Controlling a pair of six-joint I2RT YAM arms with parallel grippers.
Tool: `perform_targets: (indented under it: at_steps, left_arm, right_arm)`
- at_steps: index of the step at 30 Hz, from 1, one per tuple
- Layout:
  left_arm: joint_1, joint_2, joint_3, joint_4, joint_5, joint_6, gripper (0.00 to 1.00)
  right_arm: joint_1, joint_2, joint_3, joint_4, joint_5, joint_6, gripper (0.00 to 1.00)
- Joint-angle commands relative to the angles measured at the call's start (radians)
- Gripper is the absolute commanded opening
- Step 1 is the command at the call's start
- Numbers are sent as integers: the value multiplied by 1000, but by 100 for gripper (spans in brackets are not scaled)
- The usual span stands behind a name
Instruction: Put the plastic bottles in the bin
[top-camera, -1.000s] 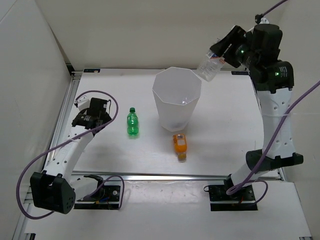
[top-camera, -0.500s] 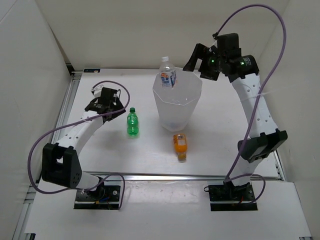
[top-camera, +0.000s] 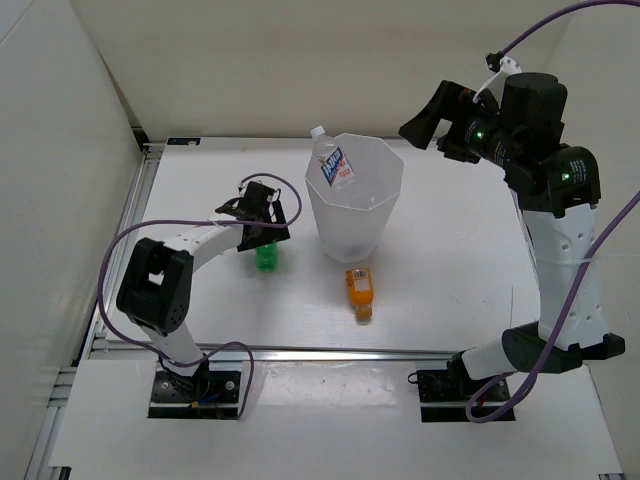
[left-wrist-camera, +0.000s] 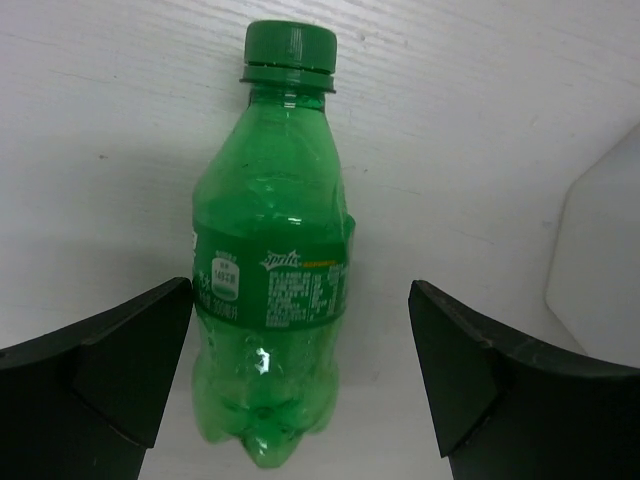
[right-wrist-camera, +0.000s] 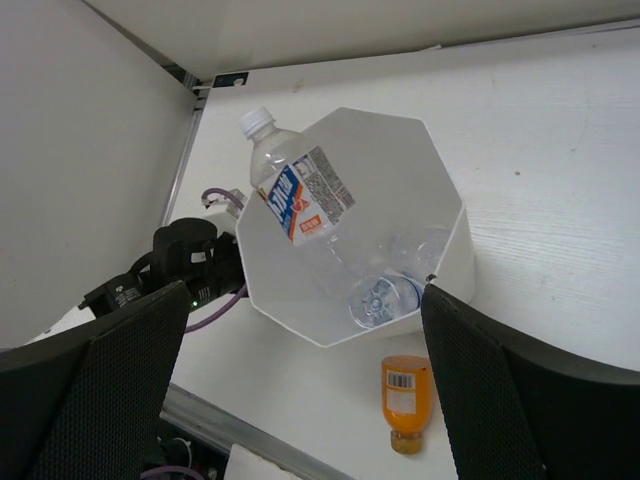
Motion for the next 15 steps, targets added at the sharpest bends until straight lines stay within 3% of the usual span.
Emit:
perform_targets:
  at_steps: [1, 5, 9, 10, 15]
  left_arm:
    - [4, 34, 37, 29, 32, -19, 100]
    - [4, 79, 37, 29, 42, -47, 98]
    - [4, 93, 18, 29, 31, -58, 74]
    - [4, 93, 18, 29, 31, -58, 63]
    - [4, 2, 8, 29, -71, -32, 47]
  right_arm:
    - [-9, -24, -12, -44, 47, -35, 100]
    - [-9, -50, -21, -75, 79, -58, 100]
    - [-31, -91, -53, -98, 104, -69, 100]
    - [-31, -107, -63, -107, 104, -69, 100]
    - [-52, -144, -106, -107, 104, -69, 100]
